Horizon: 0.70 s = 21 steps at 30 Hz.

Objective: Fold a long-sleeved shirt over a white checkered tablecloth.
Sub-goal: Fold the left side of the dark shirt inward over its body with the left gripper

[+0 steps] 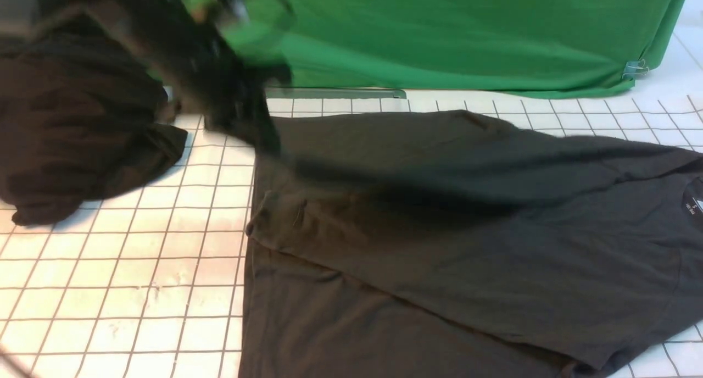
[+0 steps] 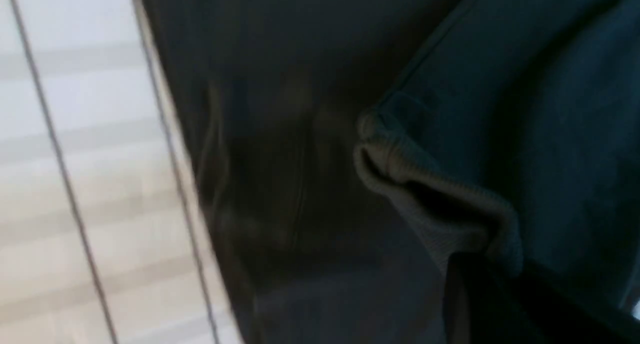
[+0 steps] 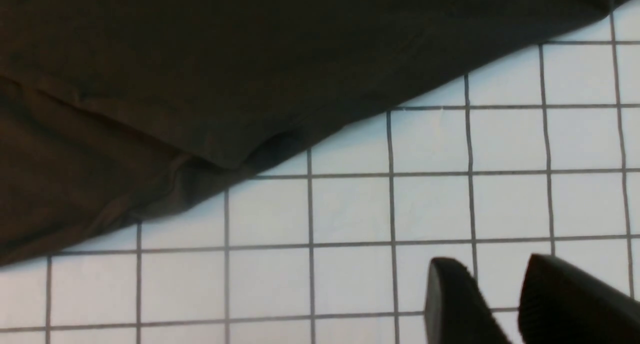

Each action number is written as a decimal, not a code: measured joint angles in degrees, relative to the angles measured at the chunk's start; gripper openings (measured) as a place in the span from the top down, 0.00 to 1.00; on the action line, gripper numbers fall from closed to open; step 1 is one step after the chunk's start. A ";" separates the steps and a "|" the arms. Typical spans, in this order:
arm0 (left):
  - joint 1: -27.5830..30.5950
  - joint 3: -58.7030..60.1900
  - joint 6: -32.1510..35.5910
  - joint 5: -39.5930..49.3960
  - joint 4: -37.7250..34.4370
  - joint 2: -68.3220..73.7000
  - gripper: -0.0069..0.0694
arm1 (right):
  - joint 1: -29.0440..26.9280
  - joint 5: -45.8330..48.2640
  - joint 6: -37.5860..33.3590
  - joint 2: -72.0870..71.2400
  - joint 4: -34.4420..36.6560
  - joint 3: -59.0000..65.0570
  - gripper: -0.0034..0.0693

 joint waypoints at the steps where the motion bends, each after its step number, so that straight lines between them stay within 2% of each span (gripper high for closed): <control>1: -1.73 4.45 -1.53 -1.99 0.73 -2.14 0.87 | 0.00 -0.17 0.00 0.00 0.00 0.00 0.68; 6: -8.45 22.43 -6.29 -15.45 1.83 -9.03 0.87 | 0.00 -2.01 -0.11 0.00 0.00 0.00 0.68; 11: -10.23 31.01 -7.93 -22.44 2.10 -8.75 0.84 | 0.00 -2.73 -1.16 0.00 0.00 0.00 0.68; 13: -10.23 32.29 -8.06 -22.76 1.97 -8.27 0.81 | 0.00 -2.84 -1.21 0.00 0.00 0.00 0.68; 15: -10.23 32.90 -8.14 -20.68 2.56 -7.94 0.73 | 0.00 -2.91 -1.32 0.00 0.00 0.00 0.68; 21: -10.23 28.25 -8.24 -8.46 10.34 -9.62 0.48 | 0.00 -3.02 -1.32 0.00 0.00 0.00 0.67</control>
